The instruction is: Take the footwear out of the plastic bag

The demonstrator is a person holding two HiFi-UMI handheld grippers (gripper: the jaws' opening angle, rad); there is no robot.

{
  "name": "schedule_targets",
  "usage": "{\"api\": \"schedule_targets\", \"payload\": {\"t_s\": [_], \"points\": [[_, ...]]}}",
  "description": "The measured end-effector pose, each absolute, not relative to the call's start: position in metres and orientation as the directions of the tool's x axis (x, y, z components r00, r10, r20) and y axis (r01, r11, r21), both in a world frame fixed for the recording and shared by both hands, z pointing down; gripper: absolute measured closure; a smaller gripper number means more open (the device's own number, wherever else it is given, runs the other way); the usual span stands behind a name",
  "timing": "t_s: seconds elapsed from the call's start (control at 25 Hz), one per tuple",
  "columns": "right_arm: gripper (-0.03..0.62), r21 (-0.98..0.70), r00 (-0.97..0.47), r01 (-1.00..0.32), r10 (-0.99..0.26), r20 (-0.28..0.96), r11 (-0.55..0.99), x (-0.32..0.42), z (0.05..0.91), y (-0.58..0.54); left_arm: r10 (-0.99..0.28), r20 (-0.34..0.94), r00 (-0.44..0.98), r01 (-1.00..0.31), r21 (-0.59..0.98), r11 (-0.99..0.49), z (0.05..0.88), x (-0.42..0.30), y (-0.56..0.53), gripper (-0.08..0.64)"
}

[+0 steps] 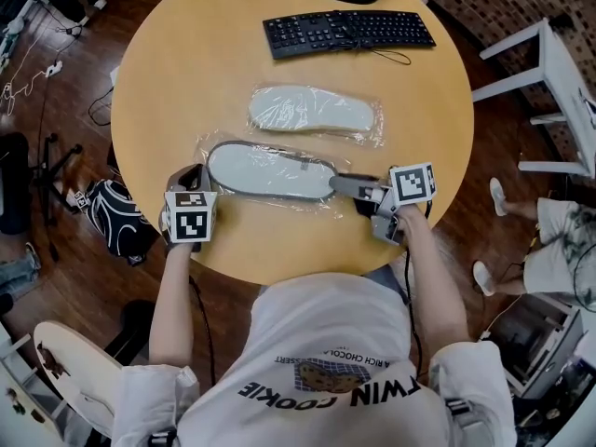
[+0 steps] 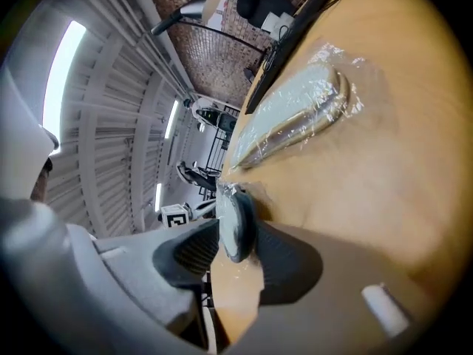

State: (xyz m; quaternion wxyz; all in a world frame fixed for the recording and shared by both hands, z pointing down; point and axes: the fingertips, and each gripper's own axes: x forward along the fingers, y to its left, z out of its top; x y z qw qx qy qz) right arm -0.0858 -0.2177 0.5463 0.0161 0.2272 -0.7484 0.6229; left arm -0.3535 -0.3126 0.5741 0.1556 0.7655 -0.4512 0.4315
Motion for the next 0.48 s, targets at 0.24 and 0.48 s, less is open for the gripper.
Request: {"api": "schedule_targets", "payload": {"t_s": [0.24,0.48], "points": [[0.443,-0.941,-0.912,-0.297,-0.341,0.228,0.164,-0.091,0.541,-0.208,-0.564,0.796,0.219,-0.826,-0.157,-0.542,0.576,-0.355,-0.313,0.557],[0.466,-0.924,-0.884,-0.364,-0.357,0.301,0.122,-0.093,0.548,-0.215,-0.565,0.796,0.217,-0.826,-0.160,-0.541,0.576,-0.354,-0.313,0.557]]}}
